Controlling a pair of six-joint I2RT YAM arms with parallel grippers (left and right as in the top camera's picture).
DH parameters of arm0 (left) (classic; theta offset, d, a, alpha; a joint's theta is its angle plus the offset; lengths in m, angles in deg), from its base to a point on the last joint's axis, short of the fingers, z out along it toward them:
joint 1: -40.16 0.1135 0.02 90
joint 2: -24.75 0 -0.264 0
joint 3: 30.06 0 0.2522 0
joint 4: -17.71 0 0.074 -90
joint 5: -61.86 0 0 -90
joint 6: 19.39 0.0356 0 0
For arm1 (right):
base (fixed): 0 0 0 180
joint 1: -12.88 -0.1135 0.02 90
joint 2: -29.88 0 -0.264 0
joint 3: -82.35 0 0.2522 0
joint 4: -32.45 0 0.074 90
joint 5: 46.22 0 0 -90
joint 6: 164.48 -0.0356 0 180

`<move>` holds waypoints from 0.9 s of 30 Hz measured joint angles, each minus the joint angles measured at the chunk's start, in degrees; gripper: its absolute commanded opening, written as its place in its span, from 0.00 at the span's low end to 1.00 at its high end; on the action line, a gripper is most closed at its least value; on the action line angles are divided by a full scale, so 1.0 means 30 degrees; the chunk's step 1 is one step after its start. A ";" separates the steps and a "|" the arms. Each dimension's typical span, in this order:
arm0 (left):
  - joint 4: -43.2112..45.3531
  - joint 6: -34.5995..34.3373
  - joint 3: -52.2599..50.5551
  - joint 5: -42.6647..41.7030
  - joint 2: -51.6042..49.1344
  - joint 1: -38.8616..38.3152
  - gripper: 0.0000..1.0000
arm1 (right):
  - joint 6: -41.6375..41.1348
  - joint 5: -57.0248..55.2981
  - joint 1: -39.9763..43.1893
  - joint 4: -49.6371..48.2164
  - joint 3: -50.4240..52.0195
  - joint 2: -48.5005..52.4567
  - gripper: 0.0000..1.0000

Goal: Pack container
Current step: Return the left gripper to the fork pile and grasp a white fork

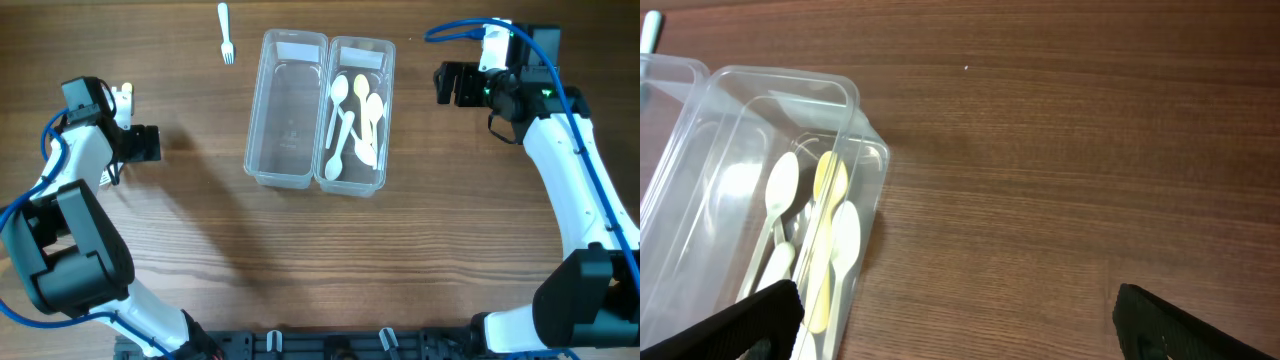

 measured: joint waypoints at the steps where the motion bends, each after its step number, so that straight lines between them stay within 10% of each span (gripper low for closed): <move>1: 0.0044 0.0153 0.0000 -0.0007 -0.0051 0.0000 0.95 | 0.0000 0.0000 0.0000 0.0000 0.0000 0.0000 1.00; 8: -0.0022 0.0503 0.0109 -0.0255 -0.1311 0.0051 0.89 | 0.0000 0.0000 0.0000 -0.0007 0.0000 0.0000 1.00; 12: -0.0175 0.0517 0.0240 -0.0503 -0.1464 0.0051 0.62 | 0.0000 0.0000 0.0000 -0.0007 0.0000 0.0000 1.00; 20: -0.0976 0.0561 0.0379 -0.1647 -0.1559 0.0109 0.85 | 0.0000 0.0000 0.0000 -0.0007 0.0000 0.0000 1.00; 27: -0.1610 0.0714 0.0459 -0.3191 -0.1610 0.0175 0.82 | 0.0000 0.0000 0.0000 -0.0007 0.0000 0.0000 1.00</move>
